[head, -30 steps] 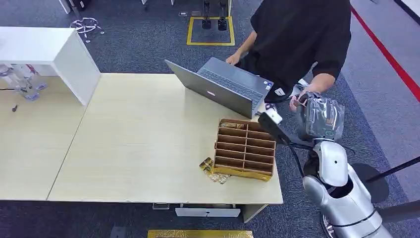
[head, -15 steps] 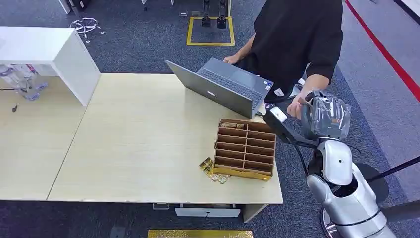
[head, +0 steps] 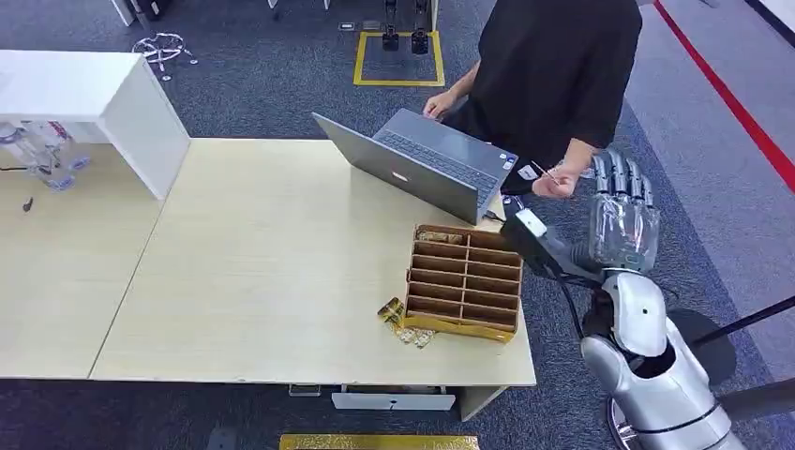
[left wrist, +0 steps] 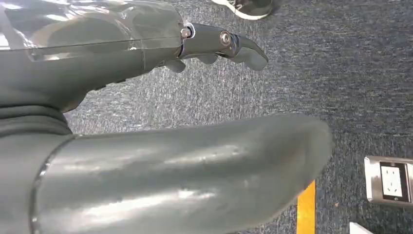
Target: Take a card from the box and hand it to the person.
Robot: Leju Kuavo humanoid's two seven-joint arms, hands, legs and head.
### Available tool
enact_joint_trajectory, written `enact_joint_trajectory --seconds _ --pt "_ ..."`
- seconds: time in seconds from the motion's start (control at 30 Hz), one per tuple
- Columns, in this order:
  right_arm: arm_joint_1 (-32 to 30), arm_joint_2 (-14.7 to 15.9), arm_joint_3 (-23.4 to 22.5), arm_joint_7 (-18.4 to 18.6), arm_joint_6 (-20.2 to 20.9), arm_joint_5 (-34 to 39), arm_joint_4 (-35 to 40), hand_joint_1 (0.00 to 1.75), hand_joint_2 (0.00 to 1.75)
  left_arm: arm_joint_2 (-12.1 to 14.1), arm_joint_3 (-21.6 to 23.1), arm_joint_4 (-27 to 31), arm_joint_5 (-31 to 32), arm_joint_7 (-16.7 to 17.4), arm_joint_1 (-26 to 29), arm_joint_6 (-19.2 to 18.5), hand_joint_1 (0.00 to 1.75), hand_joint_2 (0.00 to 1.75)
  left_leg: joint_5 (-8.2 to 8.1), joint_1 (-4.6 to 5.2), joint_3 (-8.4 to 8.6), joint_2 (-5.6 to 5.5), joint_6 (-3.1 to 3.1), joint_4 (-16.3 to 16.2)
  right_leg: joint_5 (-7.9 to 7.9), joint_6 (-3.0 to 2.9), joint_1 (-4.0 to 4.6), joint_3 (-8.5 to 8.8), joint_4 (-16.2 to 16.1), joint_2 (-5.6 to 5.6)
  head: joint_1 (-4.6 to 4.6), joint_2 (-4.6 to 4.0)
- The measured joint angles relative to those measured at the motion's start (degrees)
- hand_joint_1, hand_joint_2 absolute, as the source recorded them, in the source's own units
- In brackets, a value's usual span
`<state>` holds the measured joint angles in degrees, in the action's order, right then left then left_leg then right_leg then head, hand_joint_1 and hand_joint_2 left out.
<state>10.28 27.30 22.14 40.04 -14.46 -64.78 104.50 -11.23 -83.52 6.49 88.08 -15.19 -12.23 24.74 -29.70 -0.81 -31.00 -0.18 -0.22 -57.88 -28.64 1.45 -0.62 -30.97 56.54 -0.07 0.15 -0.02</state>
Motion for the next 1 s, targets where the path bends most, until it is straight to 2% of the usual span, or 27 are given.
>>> enact_joint_trajectory --seconds 0.17,0.23,0.3,0.37,0.47,0.53,0.6,0.7,0.83,1.0 --pt "-3.7 -0.8 -1.1 0.0 -15.5 2.9 0.0 0.00 0.00 0.0 -0.1 0.0 -0.2 -0.9 0.4 0.3 0.00 0.00 -0.04 0.00 -0.01 0.00 0.05 0.0 -0.01 0.00 0.00 0.00 0.0 -0.01 0.00 0.00" --pt "-5.6 -1.4 -1.6 -0.2 -20.7 4.2 0.0 0.00 0.00 0.1 -0.5 0.0 -0.3 -1.1 0.7 0.5 0.00 0.00 -0.05 0.00 -0.01 0.00 0.05 0.0 -0.03 0.00 0.00 0.00 0.0 -0.01 -0.02 0.00" --pt "-7.9 -2.4 -2.6 -2.5 -24.2 5.8 0.0 0.00 0.00 0.2 -1.0 0.0 -0.3 -1.7 1.1 0.6 0.00 0.00 -0.09 0.00 0.00 0.00 0.03 0.0 -0.05 0.00 0.00 0.00 0.0 -0.01 0.00 0.00" --pt "-10.3 -4.5 -4.6 -8.0 -25.2 8.4 0.0 0.00 0.00 0.3 -1.4 0.0 -0.4 -1.9 1.5 0.6 0.00 0.00 -0.10 -0.01 0.00 0.00 0.03 0.0 -0.05 -0.01 0.01 -0.01 0.0 -0.02 -0.02 0.00" --pt "-13.3 -9.1 -9.0 -20.7 -25.3 16.5 0.0 0.00 0.00 0.4 -1.8 0.0 -0.7 -2.1 2.0 0.7 0.00 0.00 -0.10 -0.02 0.01 -0.01 0.02 0.0 -0.06 -0.02 0.02 -0.02 0.0 -0.02 -0.02 0.00" --pt "-14.7 -12.2 -12.0 -27.3 -25.4 22.7 -0.1 0.00 0.00 0.4 -2.1 0.0 -1.4 -2.3 2.1 0.7 0.00 0.00 -0.10 -0.02 0.01 -0.01 0.02 0.0 -0.07 -0.02 0.02 -0.02 0.0 -0.02 -0.02 0.00" --pt "-16.1 -15.5 -15.3 -32.1 -25.5 30.5 -0.4 0.00 0.00 0.5 -2.5 0.0 -1.8 -2.4 2.3 0.7 0.00 0.00 -0.10 -0.02 0.01 0.00 0.02 0.0 -0.07 -0.01 0.02 -0.01 0.0 -0.02 0.02 0.00" --pt "-17.8 -19.1 -18.5 -36.1 -25.6 38.8 -1.6 0.00 0.00 0.5 -2.7 0.0 -2.7 -2.5 2.3 0.8 0.00 0.00 -0.10 -0.02 0.01 0.00 0.02 0.0 -0.07 -0.01 0.01 -0.01 0.0 -0.01 -0.02 0.00" --pt "-19.9 -21.7 -19.1 -40.9 -25.6 56.4 -3.7 0.00 0.00 0.7 -2.9 0.0 -4.7 -2.8 2.3 0.9 0.00 0.00 -0.10 0.00 0.00 0.01 0.02 0.0 -0.08 -0.01 0.00 -0.01 0.0 -0.01 -0.02 0.00" --pt "-21.1 -24.6 -18.7 -43.8 -25.6 58.2 -7.0 0.00 0.00 0.9 -2.9 0.0 -5.0 -2.4 2.3 1.2 0.00 0.00 -0.10 -0.01 0.01 0.01 0.02 0.0 -0.08 -0.01 0.01 -0.02 0.0 0.00 0.00 0.00"
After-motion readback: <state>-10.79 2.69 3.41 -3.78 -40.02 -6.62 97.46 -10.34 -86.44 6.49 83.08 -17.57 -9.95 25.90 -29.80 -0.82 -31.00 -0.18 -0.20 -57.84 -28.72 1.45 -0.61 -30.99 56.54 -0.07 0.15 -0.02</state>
